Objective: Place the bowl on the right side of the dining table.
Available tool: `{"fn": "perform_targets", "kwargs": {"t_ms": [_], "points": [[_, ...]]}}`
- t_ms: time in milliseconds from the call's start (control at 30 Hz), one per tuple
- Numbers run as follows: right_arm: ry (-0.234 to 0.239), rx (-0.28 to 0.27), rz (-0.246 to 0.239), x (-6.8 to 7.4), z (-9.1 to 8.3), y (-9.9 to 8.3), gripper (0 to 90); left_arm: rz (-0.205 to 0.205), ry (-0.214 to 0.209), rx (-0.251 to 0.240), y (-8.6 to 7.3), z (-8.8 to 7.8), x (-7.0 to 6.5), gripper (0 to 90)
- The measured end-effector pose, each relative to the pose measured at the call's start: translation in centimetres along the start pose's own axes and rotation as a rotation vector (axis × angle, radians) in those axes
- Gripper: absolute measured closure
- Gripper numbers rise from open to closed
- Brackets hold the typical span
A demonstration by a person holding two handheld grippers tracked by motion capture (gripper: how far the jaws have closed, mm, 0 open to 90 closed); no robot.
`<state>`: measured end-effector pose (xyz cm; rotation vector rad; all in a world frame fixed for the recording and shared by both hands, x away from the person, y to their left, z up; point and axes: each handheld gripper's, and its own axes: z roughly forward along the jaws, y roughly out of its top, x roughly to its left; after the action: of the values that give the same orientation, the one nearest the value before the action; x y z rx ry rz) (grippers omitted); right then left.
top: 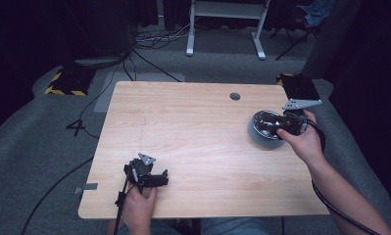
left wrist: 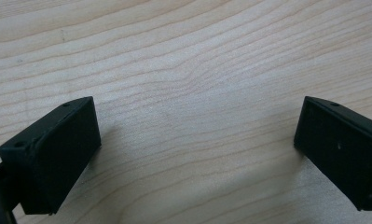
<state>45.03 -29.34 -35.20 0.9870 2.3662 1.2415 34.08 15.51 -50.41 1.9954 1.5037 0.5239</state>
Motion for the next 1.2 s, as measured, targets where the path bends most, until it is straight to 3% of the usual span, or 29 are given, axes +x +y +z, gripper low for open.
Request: {"fn": "perform_targets", "kwargs": {"t_ms": [333,567,967,1067,1200], "points": [[0.079,-0.033,-0.042,1.8,-1.0,-1.2,52.5,0.000,0.000,0.000,0.0,0.0,0.0,0.4],[0.113,-0.067,-0.119,2.9,-1.0,-2.4,51.0,0.000,0.000,0.000,0.0,0.0,0.0,0.4],[0.166,-0.084,-0.113,4.4,-0.8,-5.3,51.2,0.001,-0.003,-0.001,0.0,0.0,0.0,0.4],[0.187,-0.097,-0.133,4.6,-0.8,-5.9,51.2,0.001,-0.004,-0.001,0.0,0.0,0.0,0.4],[0.209,-0.082,-0.135,5.0,-0.8,-6.7,51.3,0.000,-0.004,-0.001,0.0,0.0,0.0,0.4]]}}
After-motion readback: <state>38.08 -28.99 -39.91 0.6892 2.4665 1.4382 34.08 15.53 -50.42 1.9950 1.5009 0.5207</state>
